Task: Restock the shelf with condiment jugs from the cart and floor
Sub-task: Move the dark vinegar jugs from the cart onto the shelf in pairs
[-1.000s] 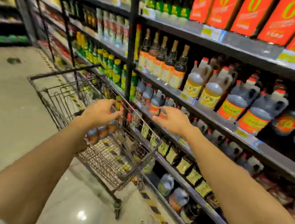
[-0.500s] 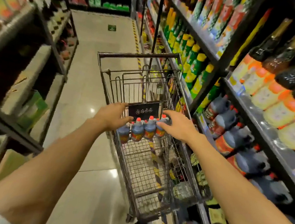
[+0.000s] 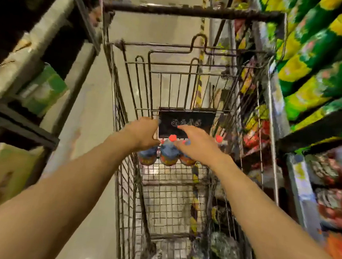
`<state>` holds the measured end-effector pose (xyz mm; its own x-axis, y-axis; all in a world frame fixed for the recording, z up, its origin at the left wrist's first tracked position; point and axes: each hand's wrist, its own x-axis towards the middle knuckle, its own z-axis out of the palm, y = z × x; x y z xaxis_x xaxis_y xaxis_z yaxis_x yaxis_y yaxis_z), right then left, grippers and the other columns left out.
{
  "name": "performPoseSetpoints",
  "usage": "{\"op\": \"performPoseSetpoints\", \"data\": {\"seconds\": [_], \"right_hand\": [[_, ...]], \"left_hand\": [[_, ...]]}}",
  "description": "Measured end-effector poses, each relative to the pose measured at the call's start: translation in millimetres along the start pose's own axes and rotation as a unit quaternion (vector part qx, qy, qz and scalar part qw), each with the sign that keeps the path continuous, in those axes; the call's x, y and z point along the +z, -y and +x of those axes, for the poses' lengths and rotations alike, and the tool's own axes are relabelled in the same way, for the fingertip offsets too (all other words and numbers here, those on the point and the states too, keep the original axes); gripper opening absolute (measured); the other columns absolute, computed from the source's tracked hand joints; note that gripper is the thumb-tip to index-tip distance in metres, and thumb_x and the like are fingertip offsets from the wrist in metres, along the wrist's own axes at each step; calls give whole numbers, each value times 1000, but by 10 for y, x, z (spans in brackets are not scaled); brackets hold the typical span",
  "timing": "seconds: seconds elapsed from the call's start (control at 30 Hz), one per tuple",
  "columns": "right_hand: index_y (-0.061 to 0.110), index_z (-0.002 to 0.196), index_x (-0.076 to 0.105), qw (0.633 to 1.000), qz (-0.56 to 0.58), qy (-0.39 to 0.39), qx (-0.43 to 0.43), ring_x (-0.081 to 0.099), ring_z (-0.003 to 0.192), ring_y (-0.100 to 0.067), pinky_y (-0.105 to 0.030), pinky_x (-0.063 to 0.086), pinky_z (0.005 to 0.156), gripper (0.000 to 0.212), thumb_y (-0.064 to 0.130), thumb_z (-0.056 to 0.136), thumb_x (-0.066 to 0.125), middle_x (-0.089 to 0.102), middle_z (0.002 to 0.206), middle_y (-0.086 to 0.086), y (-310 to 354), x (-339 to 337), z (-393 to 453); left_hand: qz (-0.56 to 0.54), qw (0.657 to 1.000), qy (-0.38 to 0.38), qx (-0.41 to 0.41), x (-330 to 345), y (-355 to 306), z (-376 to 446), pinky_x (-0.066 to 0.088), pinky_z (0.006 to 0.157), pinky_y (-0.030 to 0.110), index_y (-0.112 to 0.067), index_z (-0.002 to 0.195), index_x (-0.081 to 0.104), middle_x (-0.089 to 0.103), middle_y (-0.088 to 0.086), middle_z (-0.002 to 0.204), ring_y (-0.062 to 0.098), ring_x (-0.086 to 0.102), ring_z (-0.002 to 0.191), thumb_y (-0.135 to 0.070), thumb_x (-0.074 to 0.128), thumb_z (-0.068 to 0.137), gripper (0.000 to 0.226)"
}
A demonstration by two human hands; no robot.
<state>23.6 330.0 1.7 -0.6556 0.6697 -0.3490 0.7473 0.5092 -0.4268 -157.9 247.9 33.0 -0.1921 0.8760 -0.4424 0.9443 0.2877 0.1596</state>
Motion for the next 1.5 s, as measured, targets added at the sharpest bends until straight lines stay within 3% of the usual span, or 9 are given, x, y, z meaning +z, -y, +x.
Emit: {"op": "performPoseSetpoints", "data": {"seconds": [0.23, 0.37, 0.53, 0.7, 0.87, 0.97, 1.13, 1.37, 1.5], "right_hand": [[21, 146, 44, 999, -26, 17, -36, 51, 129, -30, -43, 44, 101, 61, 46, 94, 62, 56, 139, -8, -302, 580, 586], [20, 143, 45, 997, -47, 29, -51, 57, 121, -35, -47, 48, 97, 55, 27, 92, 64, 59, 131, -10, -317, 859, 759], [17, 128, 52, 996, -71, -33, -52, 61, 110, -35, -47, 50, 88, 39, 16, 91, 64, 62, 120, -10, -276, 1063, 809], [15, 125, 56, 994, -71, -44, -69, 58, 112, -30, -41, 45, 91, 39, 18, 89, 70, 61, 121, -8, -287, 1134, 631], [10, 126, 57, 996, -10, -53, -76, 54, 116, -31, -40, 41, 98, 38, 8, 89, 63, 60, 125, -11, -436, 1133, 299], [12, 127, 58, 997, 17, -49, -56, 54, 118, -31, -40, 43, 97, 41, 4, 87, 67, 61, 126, -10, -568, 1098, 96], [15, 131, 58, 998, 34, -41, -30, 53, 111, -30, -38, 40, 93, 40, 8, 91, 65, 62, 127, -7, -835, 1083, -286], [23, 122, 62, 987, 140, -62, 45, 48, 114, -19, -27, 34, 92, 35, 16, 89, 70, 58, 115, 7, -1214, 1110, -600], [37, 109, 63, 956, 268, -88, 85, 59, 106, -17, -37, 49, 93, 38, 19, 81, 79, 65, 107, 9, -1352, 1182, -682]], "left_hand": [[63, 995, 61, -55, 584, 185, 634, 53, 95, 47, -12, 124, 53, 58, 14, 120, 33, 59, 111, -33, 72, 88, 45], [72, 992, 81, -66, 822, 270, 803, 49, 87, 39, -12, 120, 57, 55, 9, 102, 26, 55, 96, -23, 72, 88, 37], [96, 993, 50, -50, 938, 267, 866, 44, 75, 36, -8, 113, 61, 59, 13, 101, 32, 61, 99, -15, 69, 90, 25], [90, 994, 53, -16, 960, 242, 850, 45, 70, 34, -11, 99, 66, 43, -2, 69, 22, 54, 81, -23, 72, 87, 18], [78, 994, 70, 26, 1036, 78, 725, 48, 73, 32, -16, 98, 67, 60, 2, 84, 22, 60, 86, -34, 75, 85, 24], [59, 993, 78, 59, 1065, -42, 630, 45, 73, 30, -19, 92, 64, 53, -5, 76, 19, 56, 82, -36, 74, 85, 20], [28, 989, 88, 119, 1129, -357, 443, 50, 81, 32, -12, 100, 68, 68, 9, 97, 27, 64, 95, -37, 71, 88, 28], [-9, 989, 50, 137, 1389, -656, 439, 53, 75, 36, -15, 95, 69, 67, 6, 90, 26, 61, 84, -35, 75, 79, 26], [-205, 975, 8, 82, 1728, -555, 359, 52, 71, 35, -19, 92, 68, 67, 0, 87, 21, 63, 82, -37, 76, 71, 28]]}}
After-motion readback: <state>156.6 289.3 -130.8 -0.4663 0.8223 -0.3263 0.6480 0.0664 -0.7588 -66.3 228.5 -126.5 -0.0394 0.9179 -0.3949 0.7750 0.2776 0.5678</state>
